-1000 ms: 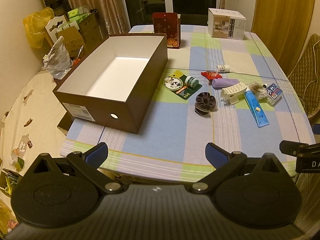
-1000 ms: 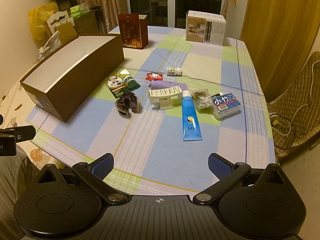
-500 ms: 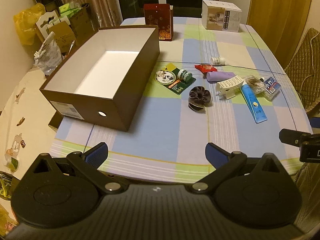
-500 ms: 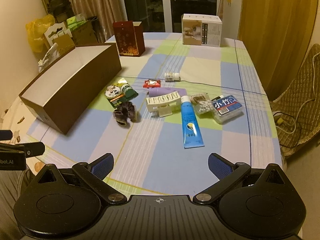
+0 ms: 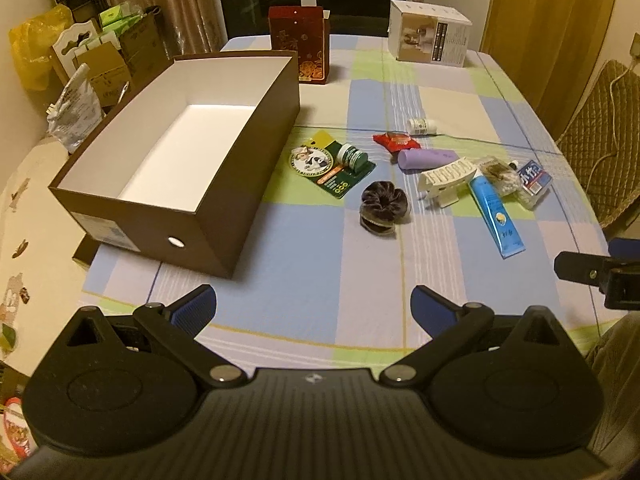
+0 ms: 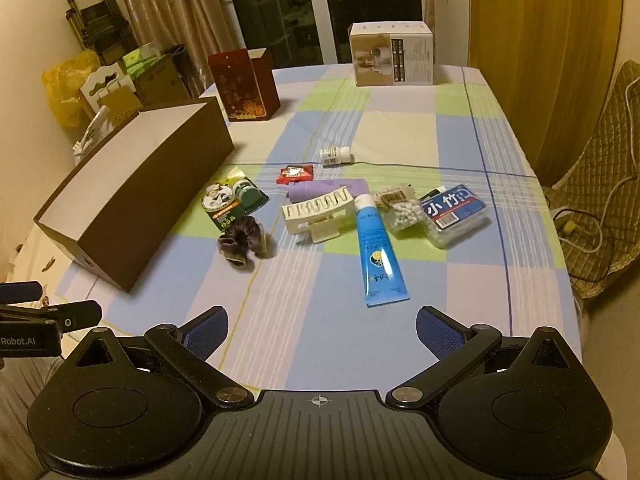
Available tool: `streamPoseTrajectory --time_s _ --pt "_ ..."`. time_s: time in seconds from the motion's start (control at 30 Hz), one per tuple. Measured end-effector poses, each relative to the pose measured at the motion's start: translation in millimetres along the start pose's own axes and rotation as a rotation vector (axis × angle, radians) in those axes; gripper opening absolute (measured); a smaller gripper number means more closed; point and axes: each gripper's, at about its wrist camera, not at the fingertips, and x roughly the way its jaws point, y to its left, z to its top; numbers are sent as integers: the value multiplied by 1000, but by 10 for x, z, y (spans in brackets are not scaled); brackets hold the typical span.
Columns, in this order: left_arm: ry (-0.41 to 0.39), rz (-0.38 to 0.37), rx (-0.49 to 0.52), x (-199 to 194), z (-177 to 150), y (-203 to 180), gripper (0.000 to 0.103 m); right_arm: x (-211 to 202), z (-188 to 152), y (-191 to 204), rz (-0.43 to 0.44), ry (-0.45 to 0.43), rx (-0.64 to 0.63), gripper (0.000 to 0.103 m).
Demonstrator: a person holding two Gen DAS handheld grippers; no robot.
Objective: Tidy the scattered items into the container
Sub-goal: 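Move left tool toward the brown scrunchie while right tool reaches the blue tube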
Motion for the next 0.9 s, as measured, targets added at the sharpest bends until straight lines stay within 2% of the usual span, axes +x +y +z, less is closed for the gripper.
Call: streamPoseTrajectory --time_s 0.2,0.53,0.67,0.77,0.9 --pt "-34 -3 56 138 33 -59 102 142 14 -45 -26 2 -58 103" --pt "-37 -95 137 495 151 -164 98 422 153 -332 -11 -41 6 103" --pt "-22 -150 127 706 237 -162 92 601 226 -422 0 -34 1 103" --pt "-4 -189 109 898 310 -168 82 781 266 -481 0 -12 -28 103" --pt "0 -217 108 1113 408 -217 80 1003 316 -555 14 27 -44 103"
